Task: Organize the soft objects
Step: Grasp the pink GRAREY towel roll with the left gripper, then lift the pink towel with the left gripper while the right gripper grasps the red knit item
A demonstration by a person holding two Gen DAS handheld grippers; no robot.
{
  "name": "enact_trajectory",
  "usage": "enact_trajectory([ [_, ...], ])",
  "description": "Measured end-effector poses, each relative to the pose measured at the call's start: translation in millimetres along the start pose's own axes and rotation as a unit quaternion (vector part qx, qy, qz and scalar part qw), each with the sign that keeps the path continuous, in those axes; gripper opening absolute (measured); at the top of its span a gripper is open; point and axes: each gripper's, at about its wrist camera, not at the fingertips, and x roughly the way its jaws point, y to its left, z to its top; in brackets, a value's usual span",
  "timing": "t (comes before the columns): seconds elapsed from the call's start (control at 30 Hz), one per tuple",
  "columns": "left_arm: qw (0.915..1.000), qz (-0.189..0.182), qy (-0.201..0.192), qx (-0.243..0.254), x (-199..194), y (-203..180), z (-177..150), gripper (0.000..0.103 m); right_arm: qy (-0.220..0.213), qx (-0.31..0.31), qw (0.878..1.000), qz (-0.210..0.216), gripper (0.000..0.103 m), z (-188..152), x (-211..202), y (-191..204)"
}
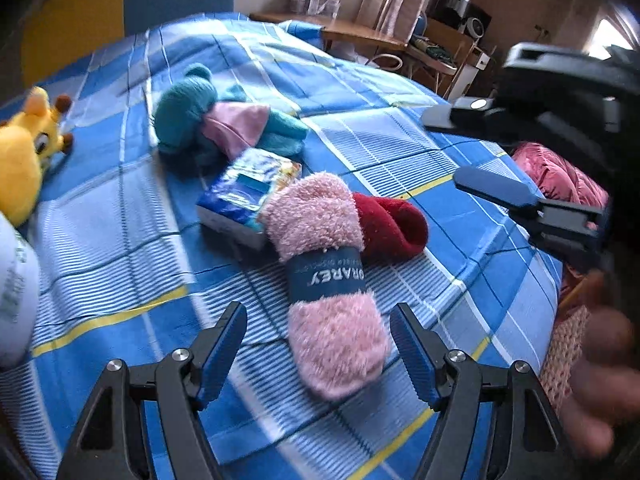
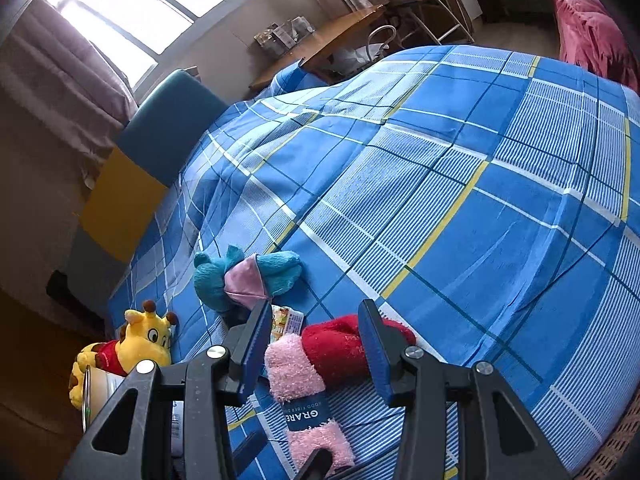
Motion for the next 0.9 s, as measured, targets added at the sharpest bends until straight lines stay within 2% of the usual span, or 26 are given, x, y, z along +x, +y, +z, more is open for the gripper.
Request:
enact_trajectory([
  [0.07,0.9999,0.002,0.007,-0.007,12,-1,3,0.073,0.002,0.002,1.0,0.0,0.045,0,1,0],
  [0.1,0.9999,0.004,0.012,-0.01,17,0,3,0.069,0.003,0.002,1.0,-0.001,0.045,-1,1,-1],
  [0.13,0.9997,0.003,0.019,-0.012,21,2,1,0.049,0.004,0.001,1.0,-0.003,0.045,-1,2,-1],
  [0.17,1.0,0.002,0.005,-0.007,17,3,-1,0.037,0.004,0.0,1.0,-0.005,0.045,-1,2,-1],
  [0.23,0.9998,-0.014,-0.002,-0.011,7,7,-6,0.034,0.007,-0.001,1.0,-0.006,0.045,-1,4,-1],
  [0.37,0.9998,-0.008,-0.013,-0.014,-24,25,-29,0.034,0.014,-0.011,1.0,-0.007,0.045,-2,7,2],
  [0.63,0.9981,0.054,-0.025,-0.019,-77,63,-108,0.034,0.056,-0.046,0.997,-0.016,0.045,-11,23,13],
  [0.73,0.9971,0.062,-0.036,-0.026,-84,73,-130,0.035,0.065,-0.061,0.996,-0.025,0.045,-15,27,17],
  [0.8,0.9968,0.054,-0.051,-0.032,-83,77,-135,0.036,0.072,-0.065,0.995,-0.03,0.045,-17,29,17],
  [0.9,0.9959,0.06,-0.065,-0.019,-83,72,-140,0.036,0.064,-0.061,0.995,-0.047,0.045,-16,28,14],
])
